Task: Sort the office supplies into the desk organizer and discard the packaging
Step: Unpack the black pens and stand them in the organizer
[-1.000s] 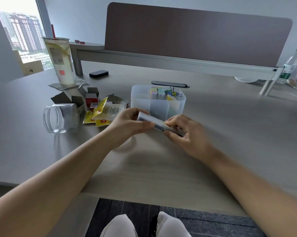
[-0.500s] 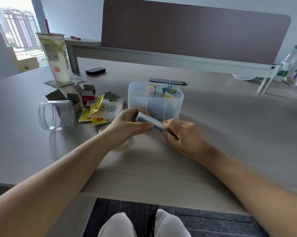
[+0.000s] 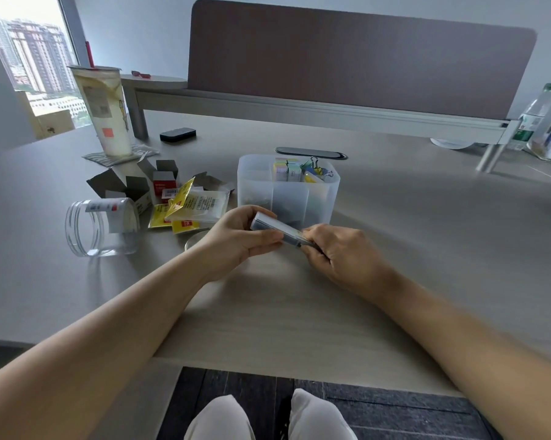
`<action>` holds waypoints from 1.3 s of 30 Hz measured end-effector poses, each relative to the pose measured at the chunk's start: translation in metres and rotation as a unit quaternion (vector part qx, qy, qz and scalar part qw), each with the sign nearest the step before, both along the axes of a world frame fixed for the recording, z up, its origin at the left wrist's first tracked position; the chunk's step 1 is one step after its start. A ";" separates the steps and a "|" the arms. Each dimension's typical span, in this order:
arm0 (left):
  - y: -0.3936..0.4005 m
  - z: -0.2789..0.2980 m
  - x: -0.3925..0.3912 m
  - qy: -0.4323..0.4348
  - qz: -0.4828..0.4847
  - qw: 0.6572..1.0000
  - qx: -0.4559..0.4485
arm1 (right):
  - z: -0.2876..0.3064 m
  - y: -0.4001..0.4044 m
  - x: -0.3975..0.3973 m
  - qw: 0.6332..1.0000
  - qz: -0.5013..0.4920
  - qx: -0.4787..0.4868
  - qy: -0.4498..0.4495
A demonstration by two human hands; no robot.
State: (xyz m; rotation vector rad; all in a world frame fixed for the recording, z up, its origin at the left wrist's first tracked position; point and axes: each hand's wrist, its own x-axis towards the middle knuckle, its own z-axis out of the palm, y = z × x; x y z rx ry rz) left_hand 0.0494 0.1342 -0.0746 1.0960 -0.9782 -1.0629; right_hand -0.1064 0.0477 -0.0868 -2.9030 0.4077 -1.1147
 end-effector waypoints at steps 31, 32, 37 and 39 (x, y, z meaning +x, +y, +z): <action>0.003 0.001 0.001 -0.097 -0.043 0.994 -0.003 | 0.013 -0.031 -0.002 0.883 -0.087 0.442 -0.134; 0.003 0.001 0.001 -0.101 -0.041 0.994 -0.001 | 0.013 -0.031 -0.002 0.883 -0.094 0.440 -0.130; 0.000 -0.001 -0.001 -0.120 -0.020 0.993 -0.014 | 0.011 -0.027 -0.005 0.923 -0.133 0.336 -0.131; -0.001 -0.002 -0.002 -0.132 -0.007 0.991 -0.023 | 0.012 -0.024 -0.011 0.946 -0.150 0.249 -0.146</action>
